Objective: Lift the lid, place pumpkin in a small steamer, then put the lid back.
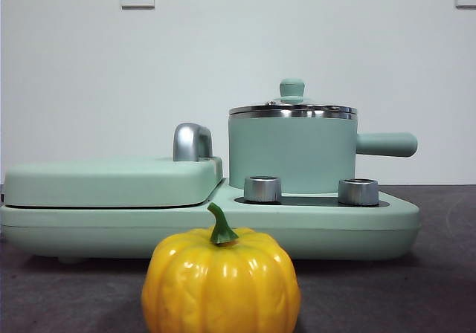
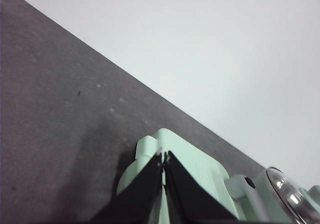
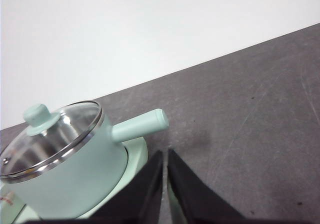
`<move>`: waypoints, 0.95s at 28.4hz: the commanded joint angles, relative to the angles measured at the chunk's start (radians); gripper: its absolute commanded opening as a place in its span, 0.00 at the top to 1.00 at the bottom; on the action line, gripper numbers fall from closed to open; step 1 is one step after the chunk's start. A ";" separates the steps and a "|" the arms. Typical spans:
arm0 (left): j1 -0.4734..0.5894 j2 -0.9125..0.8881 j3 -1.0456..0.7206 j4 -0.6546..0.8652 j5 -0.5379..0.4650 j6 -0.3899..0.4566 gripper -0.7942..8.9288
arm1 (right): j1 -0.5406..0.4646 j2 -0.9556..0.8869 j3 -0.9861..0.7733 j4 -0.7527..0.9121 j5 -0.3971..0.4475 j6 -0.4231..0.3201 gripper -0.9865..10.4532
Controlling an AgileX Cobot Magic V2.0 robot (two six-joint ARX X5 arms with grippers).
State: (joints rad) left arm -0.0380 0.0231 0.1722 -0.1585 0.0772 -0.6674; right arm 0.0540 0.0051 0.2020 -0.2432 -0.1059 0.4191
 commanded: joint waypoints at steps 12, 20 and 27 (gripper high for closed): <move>-0.002 0.202 0.295 -0.233 0.042 0.295 0.91 | 0.003 0.097 0.275 -0.246 -0.037 -0.155 0.90; -0.002 0.346 0.432 -0.246 0.093 0.365 0.91 | 0.003 0.272 0.408 -0.304 -0.064 -0.276 0.90; -0.003 0.452 0.523 -0.248 0.135 0.438 0.91 | 0.003 0.436 0.519 -0.306 -0.117 -0.367 0.90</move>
State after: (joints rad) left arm -0.0380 0.4641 0.6762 -0.4152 0.2020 -0.2630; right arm 0.0540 0.4252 0.6991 -0.5575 -0.2176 0.0967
